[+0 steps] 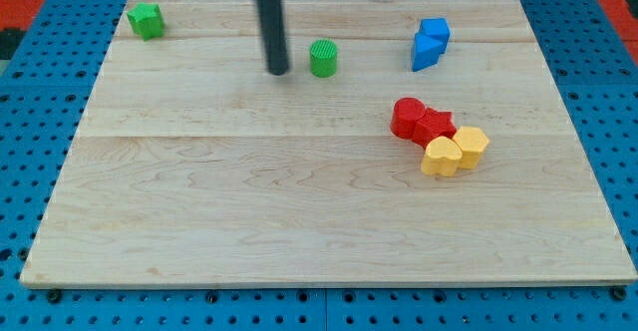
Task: Slide the green star parallel to the left of the triangle
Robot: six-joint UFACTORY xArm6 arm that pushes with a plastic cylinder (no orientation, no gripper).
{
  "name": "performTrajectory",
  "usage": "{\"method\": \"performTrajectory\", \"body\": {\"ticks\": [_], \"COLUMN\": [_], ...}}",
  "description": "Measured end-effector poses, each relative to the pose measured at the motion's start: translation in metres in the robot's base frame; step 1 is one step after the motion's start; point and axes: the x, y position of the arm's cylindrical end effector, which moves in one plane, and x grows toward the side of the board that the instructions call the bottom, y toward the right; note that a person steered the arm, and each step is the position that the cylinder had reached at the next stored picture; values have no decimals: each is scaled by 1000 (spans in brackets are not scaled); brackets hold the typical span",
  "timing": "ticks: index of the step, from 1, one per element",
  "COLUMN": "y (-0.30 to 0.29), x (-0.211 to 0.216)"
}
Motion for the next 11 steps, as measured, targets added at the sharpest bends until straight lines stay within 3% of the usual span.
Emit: {"method": "performTrajectory", "body": {"ticks": [1, 3, 5, 6, 7, 9, 10, 11], "y": [98, -66, -290, -292, -272, -74, -51, -120], "x": [-35, -19, -19, -79, -106, -81, -71, -72]}}
